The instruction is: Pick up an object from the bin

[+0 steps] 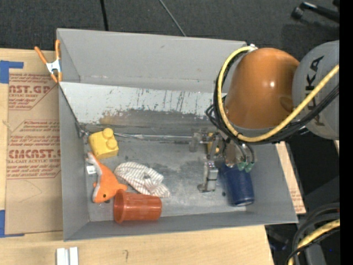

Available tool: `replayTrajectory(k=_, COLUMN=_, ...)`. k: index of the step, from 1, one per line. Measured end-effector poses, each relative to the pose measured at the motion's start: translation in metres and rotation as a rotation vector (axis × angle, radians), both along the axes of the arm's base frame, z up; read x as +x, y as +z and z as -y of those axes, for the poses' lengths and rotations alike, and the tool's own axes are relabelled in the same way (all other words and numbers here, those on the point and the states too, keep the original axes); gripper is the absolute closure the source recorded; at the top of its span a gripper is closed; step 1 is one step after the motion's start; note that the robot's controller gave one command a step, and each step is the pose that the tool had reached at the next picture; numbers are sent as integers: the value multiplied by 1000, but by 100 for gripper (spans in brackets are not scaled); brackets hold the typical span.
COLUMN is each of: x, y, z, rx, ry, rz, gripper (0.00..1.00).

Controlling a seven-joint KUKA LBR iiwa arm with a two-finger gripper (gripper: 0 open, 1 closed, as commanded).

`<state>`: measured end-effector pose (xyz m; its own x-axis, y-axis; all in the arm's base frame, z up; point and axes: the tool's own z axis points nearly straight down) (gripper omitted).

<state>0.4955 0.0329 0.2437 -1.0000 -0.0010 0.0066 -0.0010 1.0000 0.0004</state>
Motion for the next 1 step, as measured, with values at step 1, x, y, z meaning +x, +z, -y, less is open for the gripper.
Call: replayTrajectory(k=1, x=1, y=4, z=0, rx=0, ry=0, rz=8, gripper=0)
